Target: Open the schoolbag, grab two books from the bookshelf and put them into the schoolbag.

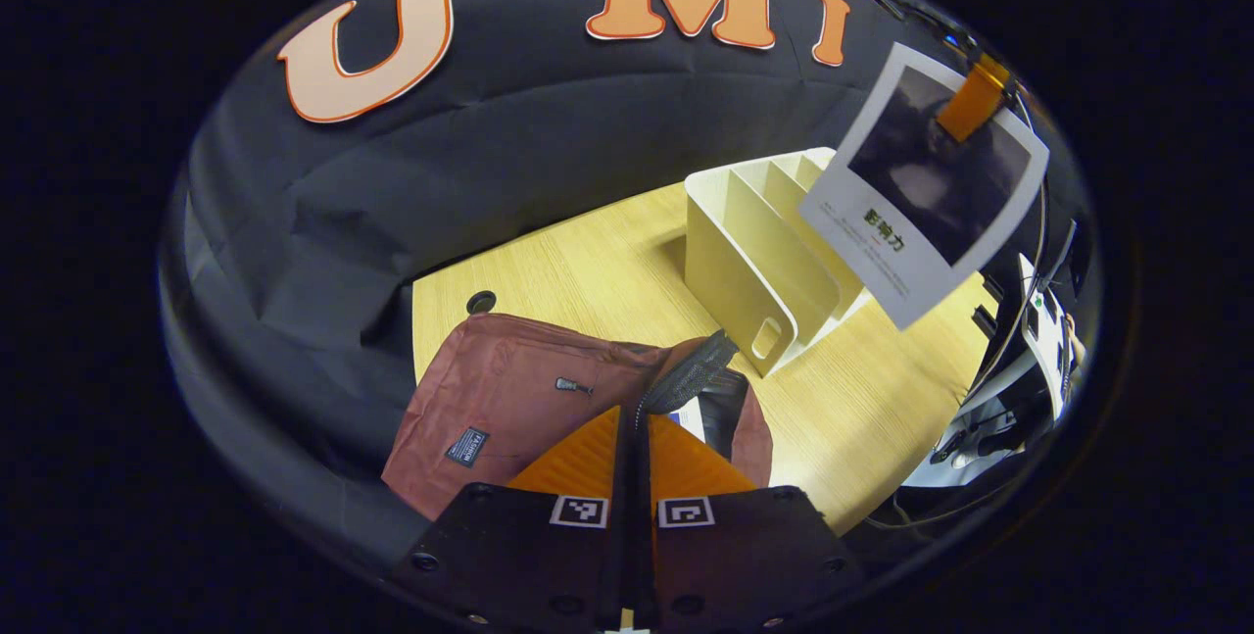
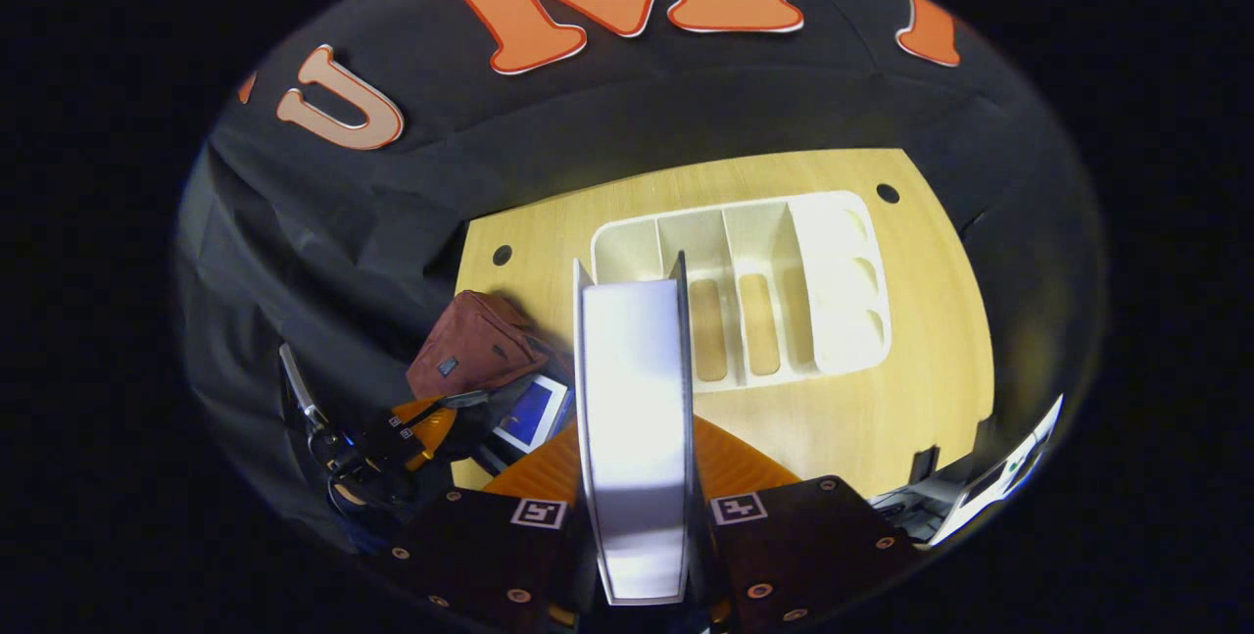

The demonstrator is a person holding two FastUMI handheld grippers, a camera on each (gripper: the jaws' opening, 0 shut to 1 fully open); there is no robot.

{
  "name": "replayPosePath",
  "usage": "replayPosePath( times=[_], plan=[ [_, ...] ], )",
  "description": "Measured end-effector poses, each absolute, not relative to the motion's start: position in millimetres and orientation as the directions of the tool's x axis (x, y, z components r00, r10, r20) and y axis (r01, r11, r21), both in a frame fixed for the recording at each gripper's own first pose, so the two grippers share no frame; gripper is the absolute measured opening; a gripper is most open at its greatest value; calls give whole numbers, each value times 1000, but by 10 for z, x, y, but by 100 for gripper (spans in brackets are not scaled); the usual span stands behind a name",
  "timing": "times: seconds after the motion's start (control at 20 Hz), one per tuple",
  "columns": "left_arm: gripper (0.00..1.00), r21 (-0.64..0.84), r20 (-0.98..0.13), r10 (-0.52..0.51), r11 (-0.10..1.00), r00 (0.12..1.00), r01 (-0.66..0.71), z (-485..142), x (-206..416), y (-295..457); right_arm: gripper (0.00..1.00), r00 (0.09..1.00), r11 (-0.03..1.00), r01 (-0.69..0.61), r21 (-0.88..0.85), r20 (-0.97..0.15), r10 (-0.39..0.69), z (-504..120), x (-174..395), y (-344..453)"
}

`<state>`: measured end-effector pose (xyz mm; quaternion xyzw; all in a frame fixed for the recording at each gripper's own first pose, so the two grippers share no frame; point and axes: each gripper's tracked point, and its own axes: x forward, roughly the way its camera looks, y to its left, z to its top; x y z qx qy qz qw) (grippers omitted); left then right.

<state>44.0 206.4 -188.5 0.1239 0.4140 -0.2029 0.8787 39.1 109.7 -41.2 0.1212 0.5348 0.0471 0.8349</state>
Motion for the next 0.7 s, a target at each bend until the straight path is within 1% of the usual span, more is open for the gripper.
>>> replayPosePath(
  times=[0.3,0.35,0.4,0.7],
  plan=[
    [5,48,-777,-255,888,575,458,-1847,348,2068,39,428,931,97,351,-859,280,-665,49,1237],
    [9,49,-775,-255,888,578,457,-1834,350,2079,39,432,922,101,374,-851,298,-710,9,1302],
    [5,47,-776,-255,888,576,457,-1825,340,2073,38,432,908,111,405,-842,323,-779,-34,1388],
    [5,65,-776,-249,883,580,465,-1753,263,2069,38,417,799,168,577,-776,473,-1384,-164,2078]
  ],
)
